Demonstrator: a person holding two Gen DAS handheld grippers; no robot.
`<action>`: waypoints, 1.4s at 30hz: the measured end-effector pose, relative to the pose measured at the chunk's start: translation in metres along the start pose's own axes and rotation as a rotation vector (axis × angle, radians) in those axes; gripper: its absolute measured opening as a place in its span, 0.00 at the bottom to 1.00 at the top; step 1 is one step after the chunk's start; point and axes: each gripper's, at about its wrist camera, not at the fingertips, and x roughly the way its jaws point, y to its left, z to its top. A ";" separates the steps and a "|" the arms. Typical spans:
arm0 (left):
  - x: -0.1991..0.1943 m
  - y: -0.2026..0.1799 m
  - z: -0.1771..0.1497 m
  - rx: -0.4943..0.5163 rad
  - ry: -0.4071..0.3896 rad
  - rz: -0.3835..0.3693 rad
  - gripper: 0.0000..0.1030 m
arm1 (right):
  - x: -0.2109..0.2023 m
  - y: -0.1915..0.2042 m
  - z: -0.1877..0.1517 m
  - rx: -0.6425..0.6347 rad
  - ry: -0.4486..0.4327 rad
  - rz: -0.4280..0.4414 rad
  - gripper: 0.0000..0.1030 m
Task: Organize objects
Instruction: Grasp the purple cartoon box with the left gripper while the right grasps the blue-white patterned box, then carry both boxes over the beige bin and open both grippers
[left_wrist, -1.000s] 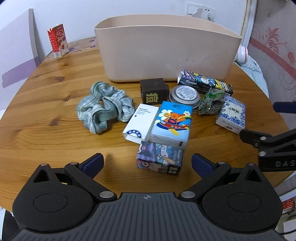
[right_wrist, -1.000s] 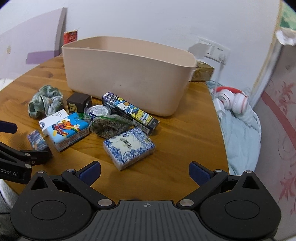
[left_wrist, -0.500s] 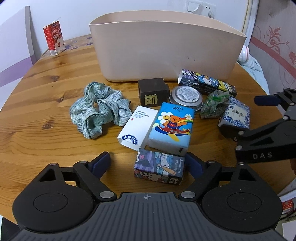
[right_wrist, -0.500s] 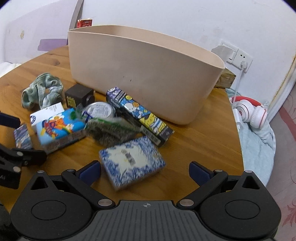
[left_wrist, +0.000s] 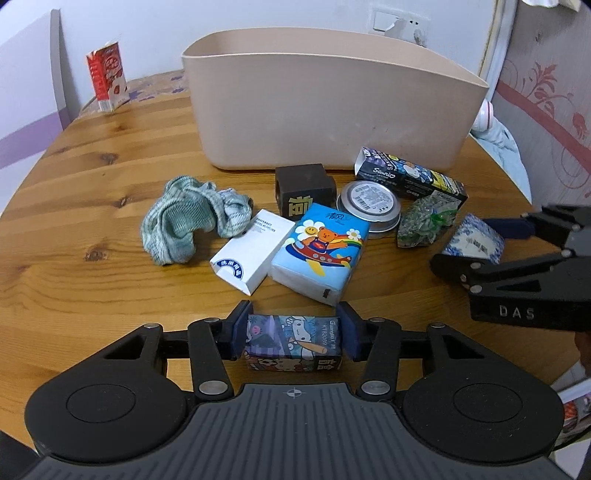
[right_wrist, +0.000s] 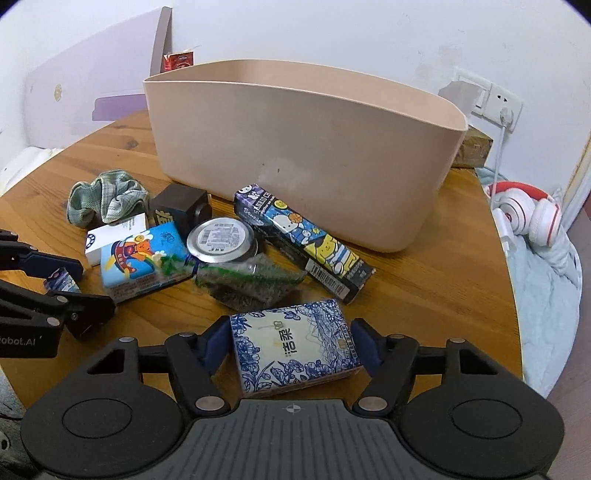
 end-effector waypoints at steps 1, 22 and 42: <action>-0.002 0.001 -0.001 -0.005 -0.002 0.000 0.49 | -0.002 0.001 -0.003 0.004 0.001 -0.001 0.65; -0.065 0.000 0.058 0.086 -0.264 0.080 0.49 | -0.078 0.001 0.042 0.017 -0.228 -0.077 0.65; 0.004 -0.007 0.189 0.091 -0.301 0.085 0.49 | -0.046 -0.033 0.143 0.024 -0.341 -0.169 0.65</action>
